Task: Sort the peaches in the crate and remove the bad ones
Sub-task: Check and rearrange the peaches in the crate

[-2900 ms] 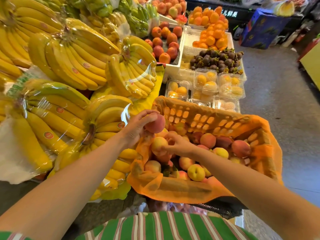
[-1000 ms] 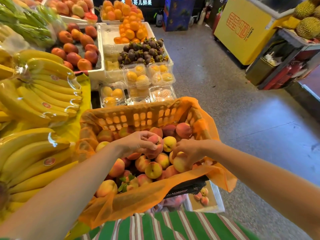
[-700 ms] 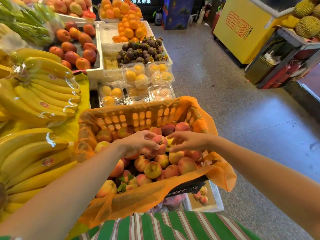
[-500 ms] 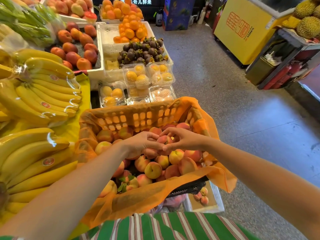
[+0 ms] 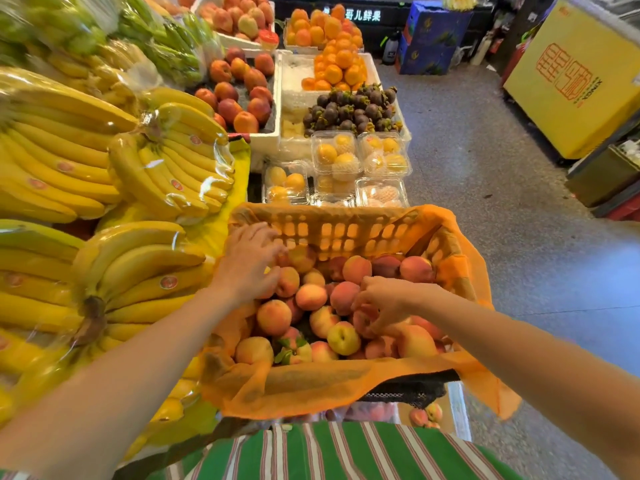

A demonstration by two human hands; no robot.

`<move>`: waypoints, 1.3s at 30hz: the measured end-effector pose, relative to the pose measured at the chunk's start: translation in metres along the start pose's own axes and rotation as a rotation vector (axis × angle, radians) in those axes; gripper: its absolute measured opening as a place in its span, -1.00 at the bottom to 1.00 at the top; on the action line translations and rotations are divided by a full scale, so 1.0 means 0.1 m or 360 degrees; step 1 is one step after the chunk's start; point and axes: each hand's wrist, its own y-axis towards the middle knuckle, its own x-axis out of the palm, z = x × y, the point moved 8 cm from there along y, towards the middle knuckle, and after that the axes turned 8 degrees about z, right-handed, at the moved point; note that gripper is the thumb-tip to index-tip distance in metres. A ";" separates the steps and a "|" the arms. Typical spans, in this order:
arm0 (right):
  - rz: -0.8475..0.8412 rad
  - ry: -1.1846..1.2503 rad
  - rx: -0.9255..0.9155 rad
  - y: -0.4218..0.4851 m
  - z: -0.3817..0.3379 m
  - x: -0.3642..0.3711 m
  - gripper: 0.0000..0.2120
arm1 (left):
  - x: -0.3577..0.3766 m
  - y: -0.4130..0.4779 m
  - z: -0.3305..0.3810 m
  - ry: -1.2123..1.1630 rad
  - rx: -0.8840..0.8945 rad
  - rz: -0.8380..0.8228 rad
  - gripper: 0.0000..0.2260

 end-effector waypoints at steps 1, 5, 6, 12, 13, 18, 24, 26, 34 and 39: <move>-0.0058 0.0027 0.0025 0.02 0.00 0.00 -0.51 | -0.03 -0.06 -0.09 0.0049 -0.0072 0.0027 -0.63; 0.0034 0.0084 0.0009 0.15 -0.12 -0.20 -0.70 | 0.05 -0.27 -0.35 0.0042 -0.0306 -0.0054 -0.43; 0.0154 0.0067 -0.0018 0.20 -0.18 -0.30 -0.69 | 0.09 -0.31 -0.38 0.0004 -0.0334 -0.0080 -0.42; 0.0365 0.0054 -0.0029 0.60 -0.48 -0.37 -0.41 | 0.15 -0.38 -0.40 -0.0159 -0.0374 -0.0075 -0.50; 0.0357 0.0015 -0.0008 0.67 -0.50 -0.31 -0.39 | 0.15 -0.39 -0.41 -0.0182 -0.0381 -0.0073 -0.51; 0.0393 0.0083 0.0114 0.90 -0.47 -0.11 -0.36 | 0.13 -0.41 -0.43 -0.0364 -0.0369 0.0004 -0.60; 0.0470 0.0277 0.0127 0.99 -0.39 -0.08 -0.41 | 0.14 -0.43 -0.46 -0.0447 -0.0382 0.0055 -0.69; 0.0402 0.0580 0.0115 0.96 -0.33 -0.08 -0.44 | 0.13 -0.44 -0.47 -0.0451 -0.0398 0.0047 -0.71; -0.0089 0.2110 0.0144 0.55 -0.44 -0.27 -0.60 | 0.03 -0.34 -0.22 -0.0217 -0.0077 -0.0053 -0.43; -0.0193 0.2325 -0.0054 0.52 -0.54 -0.35 -0.53 | 0.04 -0.30 -0.02 -0.0559 -0.0168 -0.0221 -0.29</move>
